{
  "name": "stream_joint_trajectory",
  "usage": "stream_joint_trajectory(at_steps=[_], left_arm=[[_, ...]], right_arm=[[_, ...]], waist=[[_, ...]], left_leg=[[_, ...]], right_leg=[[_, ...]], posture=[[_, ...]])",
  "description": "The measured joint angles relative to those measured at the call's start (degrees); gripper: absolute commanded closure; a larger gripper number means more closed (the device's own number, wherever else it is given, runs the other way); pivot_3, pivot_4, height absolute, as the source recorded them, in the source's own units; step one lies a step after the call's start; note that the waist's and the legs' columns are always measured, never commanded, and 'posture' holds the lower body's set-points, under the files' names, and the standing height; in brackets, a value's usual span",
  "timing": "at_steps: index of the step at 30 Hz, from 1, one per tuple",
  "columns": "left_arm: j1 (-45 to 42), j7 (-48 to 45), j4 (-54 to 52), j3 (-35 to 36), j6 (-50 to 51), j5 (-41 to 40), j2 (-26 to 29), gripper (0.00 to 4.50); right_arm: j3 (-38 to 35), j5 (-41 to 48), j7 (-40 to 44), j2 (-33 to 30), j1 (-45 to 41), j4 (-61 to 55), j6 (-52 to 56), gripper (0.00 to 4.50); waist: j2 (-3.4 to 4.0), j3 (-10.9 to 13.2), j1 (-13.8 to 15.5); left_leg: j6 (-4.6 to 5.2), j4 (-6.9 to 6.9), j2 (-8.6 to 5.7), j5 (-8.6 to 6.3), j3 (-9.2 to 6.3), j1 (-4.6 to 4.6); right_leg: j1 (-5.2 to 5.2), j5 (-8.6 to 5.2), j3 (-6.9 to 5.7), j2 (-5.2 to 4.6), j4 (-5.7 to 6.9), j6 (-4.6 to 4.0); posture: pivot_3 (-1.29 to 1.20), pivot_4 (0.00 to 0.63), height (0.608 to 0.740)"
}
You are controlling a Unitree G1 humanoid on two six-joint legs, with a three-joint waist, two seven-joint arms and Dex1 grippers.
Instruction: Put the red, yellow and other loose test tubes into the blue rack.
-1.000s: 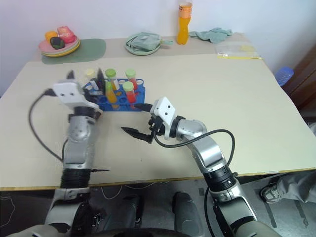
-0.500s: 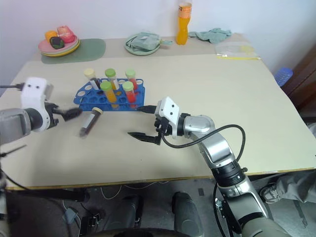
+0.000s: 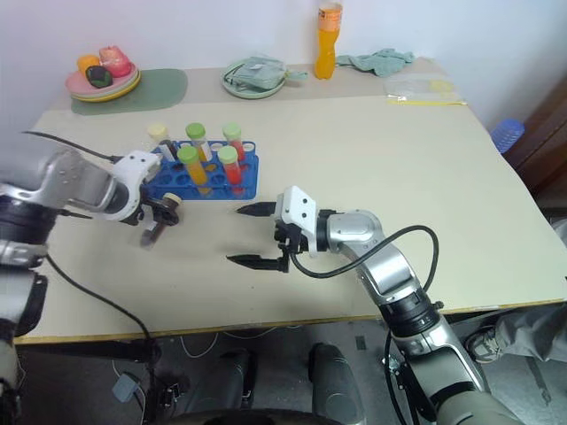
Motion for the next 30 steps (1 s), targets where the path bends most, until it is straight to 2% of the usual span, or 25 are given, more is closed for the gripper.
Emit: stream_joint_trajectory(at_steps=[5, 6, 9, 11, 14, 15, 17, 19, 21, 25, 27, 30], left_arm=[[-2.1, -5.4, 3.6, -4.5, -1.6, 5.1, -0.7, 3.42], [-2.1, -6.8, 3.4, -4.7, -1.6, 5.2, 0.1, 3.74], [-0.3, -11.2, -2.0, -3.6, -1.6, 5.0, 5.9, 3.77], [3.7, -14.0, -8.5, 0.3, -2.9, 4.1, 11.5, 3.77], [13.6, -15.5, -17.1, 12.2, -8.8, 3.7, 15.6, 3.77], [20.1, -15.4, -21.2, 19.3, -13.9, 4.1, 15.5, 3.77], [28.3, -13.2, -28.2, 30.5, -21.6, 5.3, 11.0, 3.77], [32.1, -8.1, -34.7, 40.4, -27.2, 5.6, 1.1, 3.77], [34.7, -1.9, -39.2, 44.5, -33.7, 7.8, -7.0, 3.77], [42.1, 13.1, -41.4, 38.7, -58.1, 24.9, -20.4, 3.77], [42.6, 19.3, -37.5, 33.5, -71.8, 32.7, -26.3, 3.77], [40.2, 25.3, -27.2, 28.4, -85.6, 39.3, -32.8, 3.77]], right_arm=[[0.2, 0.0, -1.5, 0.1, 0.9, -1.0, 0.2, 0.00], [0.2, 0.0, -1.8, 0.0, 1.1, -1.2, 0.2, 0.00], [0.2, 0.0, -2.6, -0.1, 1.9, -2.4, 0.6, 0.00], [-0.1, 0.0, -3.1, -0.7, 2.9, -3.3, 1.0, 0.00], [-0.9, 0.1, -3.7, -1.5, 4.1, -4.1, 1.6, 0.00], [-1.0, 0.1, -4.0, -1.5, 4.3, -4.5, 1.8, 0.00], [-1.4, 0.2, -4.6, -1.2, 4.9, -4.6, 2.3, 0.00], [-1.7, 0.2, -6.1, 0.2, 5.0, -3.9, 2.7, 0.00], [-1.7, 0.0, -7.9, 2.5, 4.7, -2.5, 2.6, 0.00], [-1.7, -1.3, -12.0, 6.2, 4.4, 1.3, 2.6, 0.00], [-1.8, -1.7, -14.1, 8.2, 4.4, 2.7, 2.7, 0.00], [-1.6, -2.1, -16.8, 11.0, 4.3, 3.0, 3.3, 0.00]], waist=[[0.00, 0.0, 0.0], [0.00, 0.0, 0.0], [-0.04, 0.0, -0.7], [-0.04, 0.0, -1.2], [-0.01, 0.0, -1.2], [-0.01, 0.0, -1.2], [-0.02, 0.0, -0.9], [-0.09, 0.0, 0.2], [-0.17, 0.0, 0.7], [-0.22, -0.1, 1.0], [-0.26, -0.1, 1.4], [-0.27, -0.1, 1.8]], left_leg=[[0.01, 0.01, 0.00, 0.00, 0.00, -0.01], [0.01, 0.01, 0.00, -0.01, 0.00, -0.01], [0.02, -0.02, 0.02, -0.01, 0.00, -0.05], [0.00, -0.04, 0.02, 0.00, -0.01, -0.06], [0.03, -0.07, 0.04, -0.02, -0.03, -0.03], [0.03, -0.07, 0.05, -0.02, -0.02, -0.04], [0.03, -0.03, 0.06, -0.02, -0.06, -0.06], [0.03, 0.08, 0.05, -0.02, -0.05, -0.07], [0.04, 0.13, 0.01, -0.03, -0.03, -0.03], [-0.01, 0.10, -0.05, -0.01, 0.02, -0.01], [0.00, 0.10, -0.05, -0.01, 0.03, 0.00], [0.02, 0.10, -0.04, -0.02, 0.05, 0.00]], right_leg=[[0.00, 0.00, 0.01, 0.00, 0.00, 0.00], [-0.01, 0.00, 0.01, -0.01, 0.00, 0.00], [-0.08, 0.00, 0.03, -0.01, 0.01, 0.00], [-0.10, 0.00, 0.05, -0.04, 0.01, 0.00], [-0.13, -0.01, 0.10, -0.06, 0.03, -0.01], [-0.13, -0.01, 0.09, -0.07, -0.01, -0.01], [-0.10, -0.01, 0.07, -0.13, -0.02, -0.01], [-0.01, 0.02, 0.01, -0.14, -0.07, -0.01], [0.09, 0.03, -0.02, -0.16, -0.06, -0.02], [0.09, 0.05, 0.01, -0.19, -0.09, -0.03], [0.08, 0.07, 0.01, -0.18, -0.08, -0.05], [0.08, 0.10, 0.00, -0.14, -0.09, -0.07]], posture=[[0.00, 0.150, 0.740], [0.00, 0.150, 0.740], [0.00, 0.150, 0.740], [0.00, 0.150, 0.740], [0.00, 0.150, 0.740], [0.00, 0.150, 0.740], [0.00, 0.150, 0.740], [0.00, 0.150, 0.740], [0.00, 0.150, 0.740], [0.00, 0.150, 0.740], [0.00, 0.150, 0.740], [0.00, 0.150, 0.740]])
